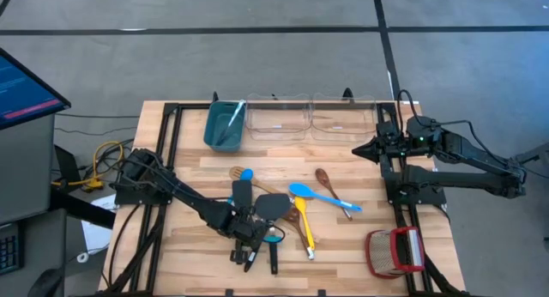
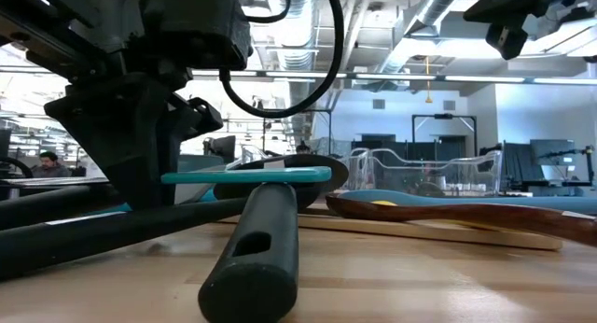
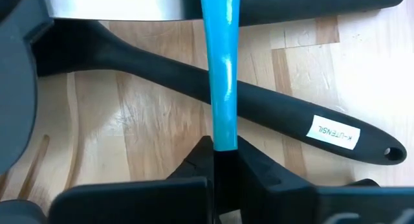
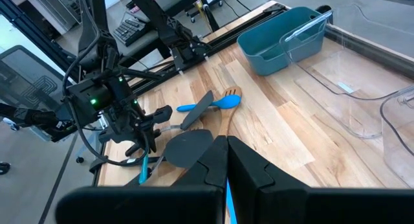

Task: Pick & Place Kitchen Items
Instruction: Put the blue knife into the blue bin

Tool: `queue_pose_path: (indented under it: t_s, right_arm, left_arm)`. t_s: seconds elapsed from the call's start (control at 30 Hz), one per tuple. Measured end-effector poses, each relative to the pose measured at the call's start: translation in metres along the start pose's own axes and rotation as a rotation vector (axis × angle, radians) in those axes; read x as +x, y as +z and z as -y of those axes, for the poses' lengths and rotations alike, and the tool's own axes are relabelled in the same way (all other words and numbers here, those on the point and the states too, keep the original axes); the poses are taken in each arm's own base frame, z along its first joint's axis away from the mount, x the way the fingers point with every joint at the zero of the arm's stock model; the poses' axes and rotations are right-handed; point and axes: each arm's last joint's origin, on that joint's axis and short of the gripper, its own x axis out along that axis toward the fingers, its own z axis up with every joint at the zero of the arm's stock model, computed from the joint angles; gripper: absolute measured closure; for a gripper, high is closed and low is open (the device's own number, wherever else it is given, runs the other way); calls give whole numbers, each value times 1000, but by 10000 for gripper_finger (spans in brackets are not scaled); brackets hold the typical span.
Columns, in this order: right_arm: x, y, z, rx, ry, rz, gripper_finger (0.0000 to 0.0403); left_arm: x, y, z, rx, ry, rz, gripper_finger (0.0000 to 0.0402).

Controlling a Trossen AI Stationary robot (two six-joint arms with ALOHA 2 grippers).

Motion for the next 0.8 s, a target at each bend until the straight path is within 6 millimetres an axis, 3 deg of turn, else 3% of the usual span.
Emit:
queue_pose_path:
  t_s: [0.23,0.37,0.57,0.8]
  right_arm:
    - [0,0,0,0,0,0,400]
    - [0,0,0,0,0,1,400]
    - [0,0,0,0,0,0,400]
    - [0,0,0,0,0,0,400]
  left_arm:
    - [-3,0,0,-30,0,3,392]
    - [-21,5,0,-56,-11,59,389]
    - [-71,13,-4,-118,29,236,390]
    - [-146,12,-16,-249,120,523,392]
